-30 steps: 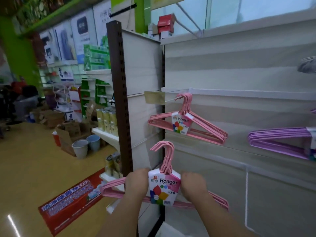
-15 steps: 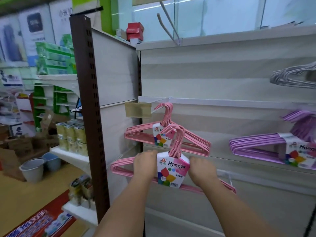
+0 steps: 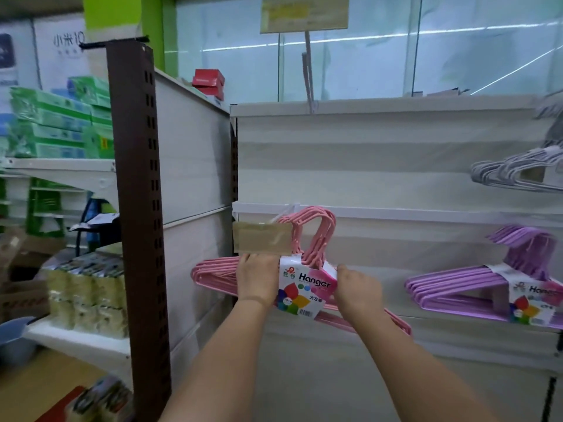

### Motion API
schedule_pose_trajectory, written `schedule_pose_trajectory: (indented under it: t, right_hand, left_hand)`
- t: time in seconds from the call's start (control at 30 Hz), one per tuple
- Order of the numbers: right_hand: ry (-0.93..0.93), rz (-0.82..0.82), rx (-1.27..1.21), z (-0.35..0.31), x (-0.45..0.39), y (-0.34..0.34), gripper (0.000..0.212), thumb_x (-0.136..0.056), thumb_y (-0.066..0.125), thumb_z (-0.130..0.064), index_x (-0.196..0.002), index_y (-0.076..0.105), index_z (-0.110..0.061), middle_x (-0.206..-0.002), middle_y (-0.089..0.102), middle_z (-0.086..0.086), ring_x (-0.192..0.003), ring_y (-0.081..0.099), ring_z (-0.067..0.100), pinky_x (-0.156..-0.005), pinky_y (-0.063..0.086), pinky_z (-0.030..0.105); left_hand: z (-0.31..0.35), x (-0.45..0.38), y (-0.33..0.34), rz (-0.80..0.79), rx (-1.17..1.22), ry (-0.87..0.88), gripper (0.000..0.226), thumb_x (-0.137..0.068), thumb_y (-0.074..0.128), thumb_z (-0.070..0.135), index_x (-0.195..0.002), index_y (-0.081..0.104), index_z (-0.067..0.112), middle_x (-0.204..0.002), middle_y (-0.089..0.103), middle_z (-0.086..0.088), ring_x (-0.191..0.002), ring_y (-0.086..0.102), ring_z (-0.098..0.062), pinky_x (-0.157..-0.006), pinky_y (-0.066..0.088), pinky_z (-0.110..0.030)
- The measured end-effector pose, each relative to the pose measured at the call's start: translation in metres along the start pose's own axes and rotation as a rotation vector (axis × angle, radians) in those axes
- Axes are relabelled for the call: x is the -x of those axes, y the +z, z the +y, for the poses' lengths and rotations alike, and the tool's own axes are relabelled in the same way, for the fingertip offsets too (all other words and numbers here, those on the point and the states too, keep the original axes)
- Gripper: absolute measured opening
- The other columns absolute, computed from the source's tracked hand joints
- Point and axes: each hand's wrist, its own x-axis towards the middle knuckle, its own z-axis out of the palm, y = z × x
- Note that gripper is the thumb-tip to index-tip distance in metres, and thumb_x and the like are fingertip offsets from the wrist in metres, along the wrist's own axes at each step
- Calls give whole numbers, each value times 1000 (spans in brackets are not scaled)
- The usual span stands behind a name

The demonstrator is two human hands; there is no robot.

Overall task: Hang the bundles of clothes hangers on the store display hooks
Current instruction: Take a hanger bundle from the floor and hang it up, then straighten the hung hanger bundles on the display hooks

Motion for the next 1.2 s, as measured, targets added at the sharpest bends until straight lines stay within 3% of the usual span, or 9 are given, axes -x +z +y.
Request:
schedule_pose_trajectory:
  t: [0.1,0.33,0.53,0.73,0.93,1.0,1.07,1.13,1.2]
  right_hand:
    - [-12,18,10,-10,-3,3,29,-95,40,-14,-124,47,-13,-112,65,6,-98,63,28,-72,45,33]
    - [-31,32,26,-35,-7,15,27,-96,39,-13,-121,49,-13,-113,66,4,-98,64,25,-65,37,30]
    - [-66,30,31,-48,-18,28,22,-97,43,-14,-117,52,-16,-105,67,0,-90,66,22,-61,39,29]
    - [-13,-4,64,-50,-28,38,24,-96,44,-11,-119,51,-16,-104,67,-1,-89,66,19,-62,42,28]
    - [71,21,-40,-53,-27,46,27,-97,45,-13,-124,47,-16,-108,64,-1,-88,63,17,-62,41,27]
    - [76,90,-214,-48,-20,51,34,-93,48,-14,-127,46,-19,-108,61,-3,-86,56,15,-67,41,24]
    - [-5,166,-313,-45,-8,61,40,-90,48,-22,-130,44,-21,-114,55,-6,-99,50,11,-87,41,23]
    - [-74,198,-280,-44,-1,71,53,-91,37,-45,-139,38,-24,-134,48,-5,-122,43,13,-108,31,31]
    - [-69,172,-216,-46,-3,76,75,-88,14,-69,-147,30,-24,-148,37,-5,-136,33,16,-116,24,38]
  left_hand:
    - [-12,-2,7,30,47,8,16,-94,52,31,-103,65,26,-108,67,4,-104,57,-17,-97,36,-27]
    - [-42,-4,26,43,93,18,24,-96,46,33,-116,59,30,-119,62,10,-115,52,-10,-105,29,-26]
    - [-56,-3,42,-7,155,-37,27,-91,57,36,-117,57,31,-120,61,11,-116,52,-9,-106,33,-27]
    - [-57,-9,52,-62,232,-38,19,-89,61,35,-106,61,28,-110,64,7,-104,57,-12,-92,42,-26]
    - [-54,-15,64,-143,229,-6,27,-91,58,22,-117,56,20,-124,57,2,-120,48,-16,-109,33,-32]
    - [-54,-15,68,-135,241,-5,31,-91,56,20,-122,54,21,-128,56,2,-123,46,-16,-111,30,-33]
    - [-53,-16,73,-123,249,-26,37,-90,60,23,-126,52,23,-131,55,3,-126,45,-16,-113,29,-34]
    - [-51,-16,75,-127,253,-50,42,-88,63,23,-128,50,24,-133,53,4,-128,43,-16,-115,27,-37]
    - [-49,-17,77,-138,250,-64,45,-88,63,23,-130,49,24,-135,52,3,-130,42,-16,-116,25,-39]
